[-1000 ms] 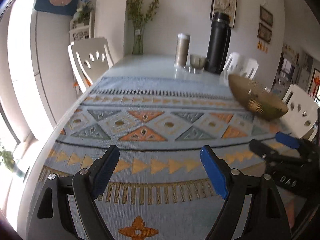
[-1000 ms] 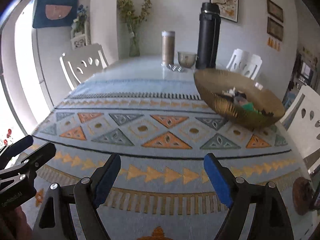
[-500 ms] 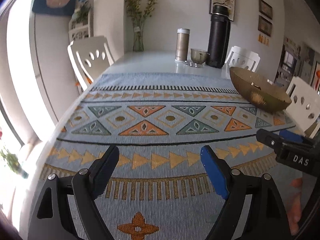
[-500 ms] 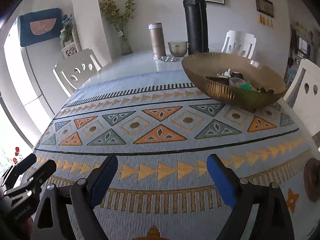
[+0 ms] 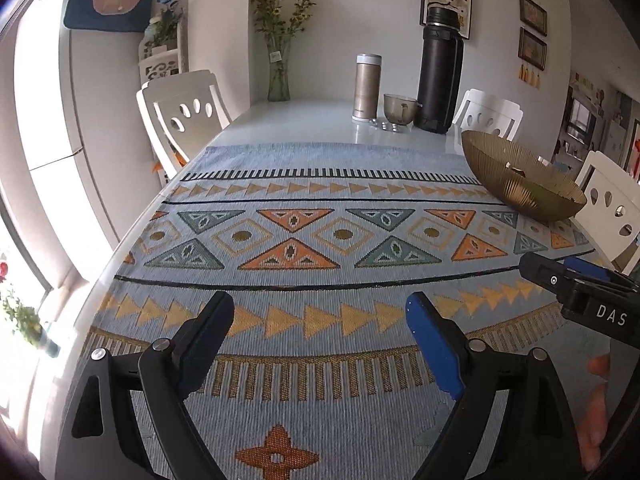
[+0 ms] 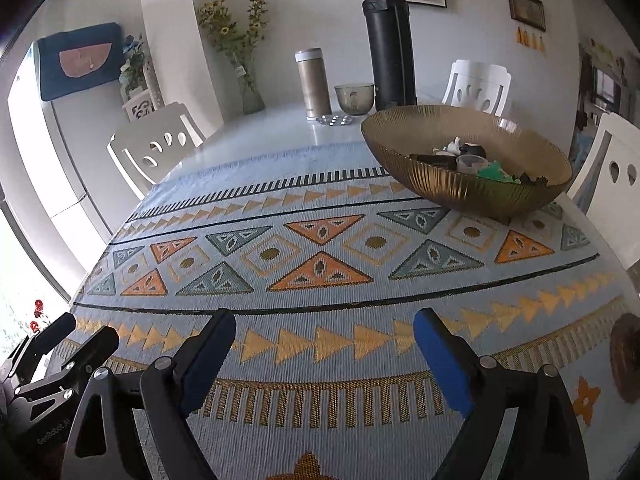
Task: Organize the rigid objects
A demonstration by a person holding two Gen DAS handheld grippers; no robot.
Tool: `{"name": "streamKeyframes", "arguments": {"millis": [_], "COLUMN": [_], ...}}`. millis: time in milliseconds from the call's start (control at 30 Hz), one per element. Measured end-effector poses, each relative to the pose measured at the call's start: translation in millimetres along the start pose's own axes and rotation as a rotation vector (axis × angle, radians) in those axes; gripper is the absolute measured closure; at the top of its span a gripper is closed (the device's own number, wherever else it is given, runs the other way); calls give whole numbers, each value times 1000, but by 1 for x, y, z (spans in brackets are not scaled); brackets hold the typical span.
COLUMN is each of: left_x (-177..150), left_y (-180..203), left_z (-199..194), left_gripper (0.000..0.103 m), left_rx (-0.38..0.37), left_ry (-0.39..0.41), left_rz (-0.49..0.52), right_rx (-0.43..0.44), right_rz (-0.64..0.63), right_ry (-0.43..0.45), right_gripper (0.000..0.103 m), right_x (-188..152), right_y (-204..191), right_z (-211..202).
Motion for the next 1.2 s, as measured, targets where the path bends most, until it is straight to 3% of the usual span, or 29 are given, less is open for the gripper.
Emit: {"name": "streamKeyframes", "arguments": {"millis": [1200], "left_x": [0], "left_y": [-10], "left_z": [6], "left_gripper": [16], "left_rx": [0], "left_ry": [-43], "left_rz": [-54], "right_rx": [-11], "right_rz": [-20], "right_ry": [-14], "right_gripper": [13], "right_x": [0], "right_y": [-3], "right_z": [5]}}
Point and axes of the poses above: each gripper's, at about its wrist camera, not at the fingertips, and z roughly the way its jaws point, y to its right, x to its top, the point moved 1 cm from there along z, roughly the way its jaws point, and after that the axes turned 13 degrees about -x, right-handed, at the moved point
